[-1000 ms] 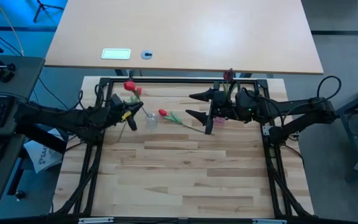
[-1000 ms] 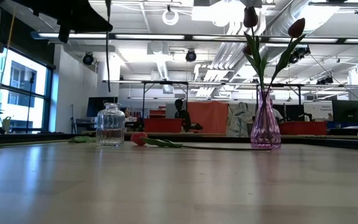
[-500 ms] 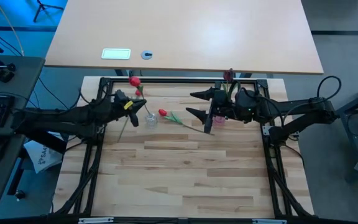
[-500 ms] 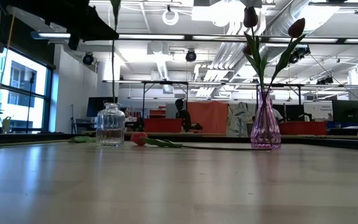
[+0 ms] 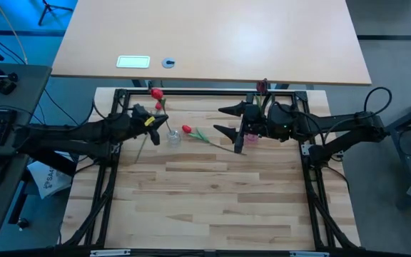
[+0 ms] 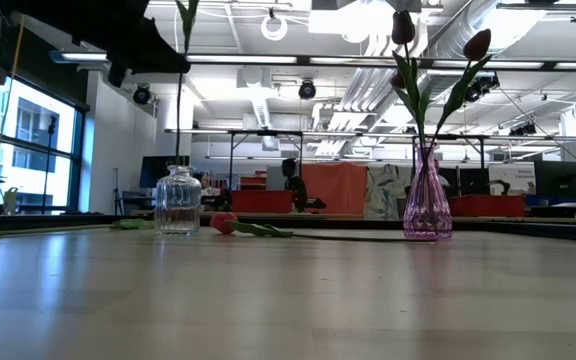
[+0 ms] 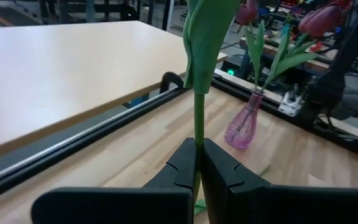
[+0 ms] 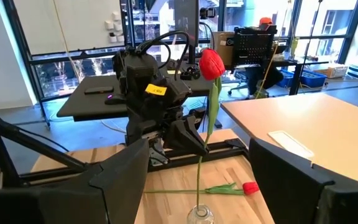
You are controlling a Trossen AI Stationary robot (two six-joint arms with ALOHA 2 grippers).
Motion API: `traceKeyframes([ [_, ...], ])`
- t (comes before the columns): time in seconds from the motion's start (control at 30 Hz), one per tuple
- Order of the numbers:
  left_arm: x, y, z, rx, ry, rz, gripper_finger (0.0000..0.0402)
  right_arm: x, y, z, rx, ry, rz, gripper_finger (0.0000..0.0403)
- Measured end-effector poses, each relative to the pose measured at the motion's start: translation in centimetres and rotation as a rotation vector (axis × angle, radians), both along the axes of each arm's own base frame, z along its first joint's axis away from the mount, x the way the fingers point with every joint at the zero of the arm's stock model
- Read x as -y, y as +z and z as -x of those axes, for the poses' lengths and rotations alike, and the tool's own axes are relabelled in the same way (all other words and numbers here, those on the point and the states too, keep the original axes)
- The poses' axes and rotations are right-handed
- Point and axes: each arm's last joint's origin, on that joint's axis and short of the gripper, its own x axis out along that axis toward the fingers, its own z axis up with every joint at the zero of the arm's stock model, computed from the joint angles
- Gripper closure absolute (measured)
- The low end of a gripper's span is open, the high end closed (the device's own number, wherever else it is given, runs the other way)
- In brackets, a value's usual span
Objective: Sort flowers into vase by color
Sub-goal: Put the top right red tulip into the transparent vase, then put the left red tulip into the transparent vase
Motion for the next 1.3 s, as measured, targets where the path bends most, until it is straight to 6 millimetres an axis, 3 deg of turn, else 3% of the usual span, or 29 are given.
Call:
traceKeyframes([
  [0.53,-0.1,-1.4,-1.4,-0.078,0.008,0.02,0.039,0.0,-0.2,0.0,-0.022,0.001,0.002,0.0131],
  [0.77,-0.1,-0.5,-1.0,-0.095,-0.003,0.034,0.0327,0.0,-0.3,0.0,-0.032,0.002,0.003,0.0131],
  [1.03,0.0,-0.9,-0.5,-0.142,0.004,0.105,0.0244,0.0,-0.5,0.0,-0.046,0.003,0.004,0.0131],
  [1.3,0.3,-0.3,0.8,-0.09,-0.039,0.164,0.0208,0.0,-0.5,0.0,-0.047,0.003,0.004,0.0131],
])
